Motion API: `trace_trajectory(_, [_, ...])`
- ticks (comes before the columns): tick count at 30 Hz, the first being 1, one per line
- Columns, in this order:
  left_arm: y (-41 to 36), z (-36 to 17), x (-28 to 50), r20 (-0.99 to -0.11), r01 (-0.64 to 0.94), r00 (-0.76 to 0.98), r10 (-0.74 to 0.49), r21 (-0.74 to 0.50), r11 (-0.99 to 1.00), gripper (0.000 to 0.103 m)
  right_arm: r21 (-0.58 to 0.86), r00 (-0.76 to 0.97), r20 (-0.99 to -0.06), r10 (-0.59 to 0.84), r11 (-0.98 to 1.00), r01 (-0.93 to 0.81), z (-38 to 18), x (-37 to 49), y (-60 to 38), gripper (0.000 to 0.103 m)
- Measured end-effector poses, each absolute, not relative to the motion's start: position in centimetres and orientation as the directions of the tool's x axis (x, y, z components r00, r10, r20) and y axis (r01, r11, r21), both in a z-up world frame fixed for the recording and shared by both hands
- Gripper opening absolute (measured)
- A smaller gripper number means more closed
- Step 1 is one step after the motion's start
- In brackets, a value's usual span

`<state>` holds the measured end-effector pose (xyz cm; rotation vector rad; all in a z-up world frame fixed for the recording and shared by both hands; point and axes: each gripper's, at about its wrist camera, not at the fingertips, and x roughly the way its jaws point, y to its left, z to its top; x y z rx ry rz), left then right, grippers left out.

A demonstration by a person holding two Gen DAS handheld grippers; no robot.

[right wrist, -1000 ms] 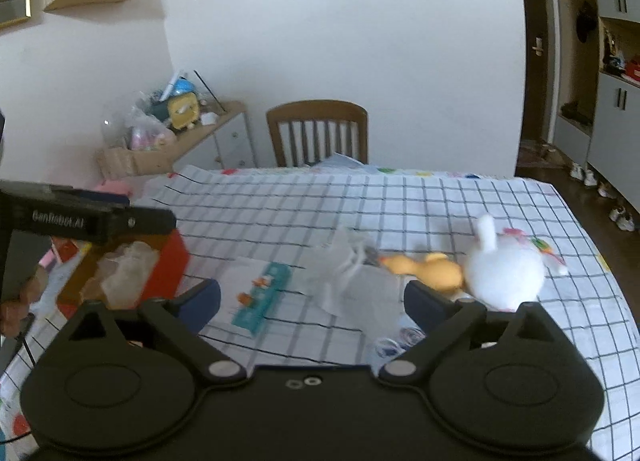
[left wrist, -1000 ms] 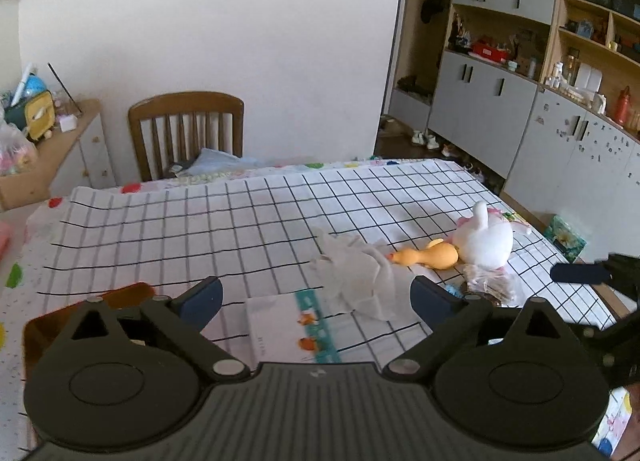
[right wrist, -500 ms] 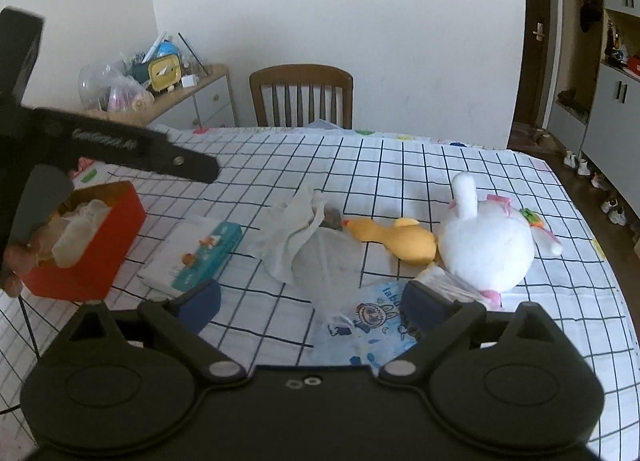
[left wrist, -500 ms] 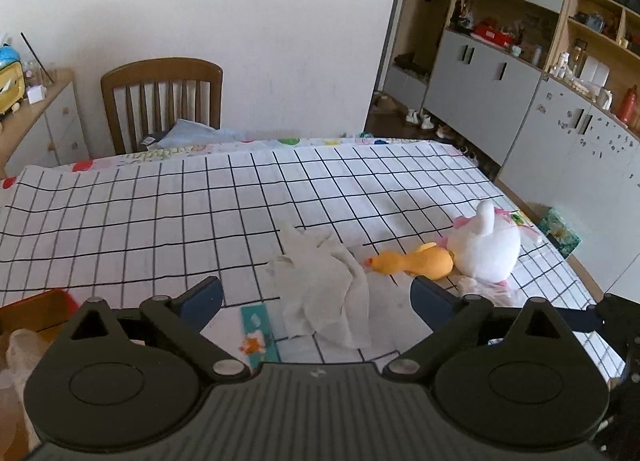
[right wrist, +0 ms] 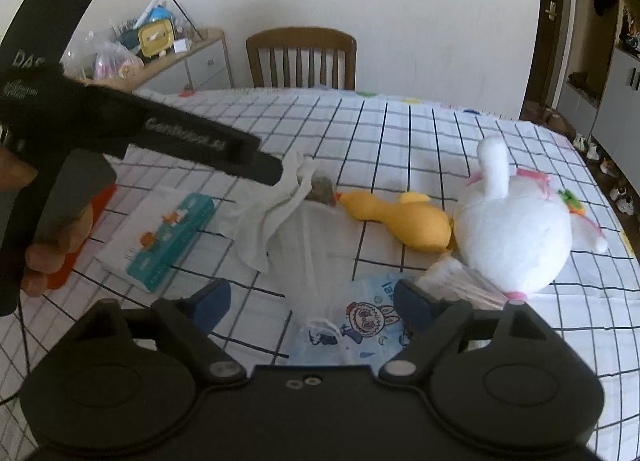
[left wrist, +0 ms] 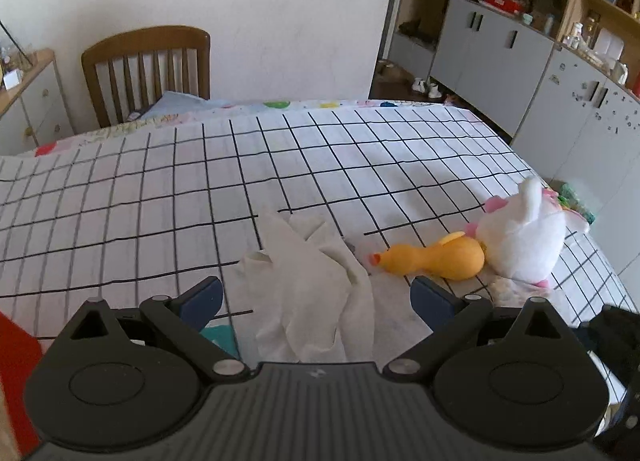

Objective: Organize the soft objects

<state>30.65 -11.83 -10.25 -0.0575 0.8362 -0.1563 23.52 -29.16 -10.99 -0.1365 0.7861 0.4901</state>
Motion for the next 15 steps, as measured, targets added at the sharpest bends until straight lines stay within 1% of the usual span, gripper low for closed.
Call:
trace_trajectory(4, [-12.3,-11.7,32.2,-0.756,0.105,0.640,-0.139,-0.094,0.990,0.101,0.067,0.590,-0.722,0.361,0.886,-0.460,-12.0,24.6,-28.9,0.083])
trace_trajectory(11, [-12.4,-13.1,34.2,-0.771,0.082,0.619,-0.151,-0.129,0.988,0.101,0.069,0.577,-0.734,0.358,0.884,-0.461,-13.0,25.8,-28.2,0.078])
trace_trajectory(15, [-12.3,-13.7,34.9,-0.784,0.075,0.609,-0.117,-0.090,0.993,0.101,0.045,0.573,-0.743,0.346,0.880,-0.472,-13.5,26.2,-27.6,0.074])
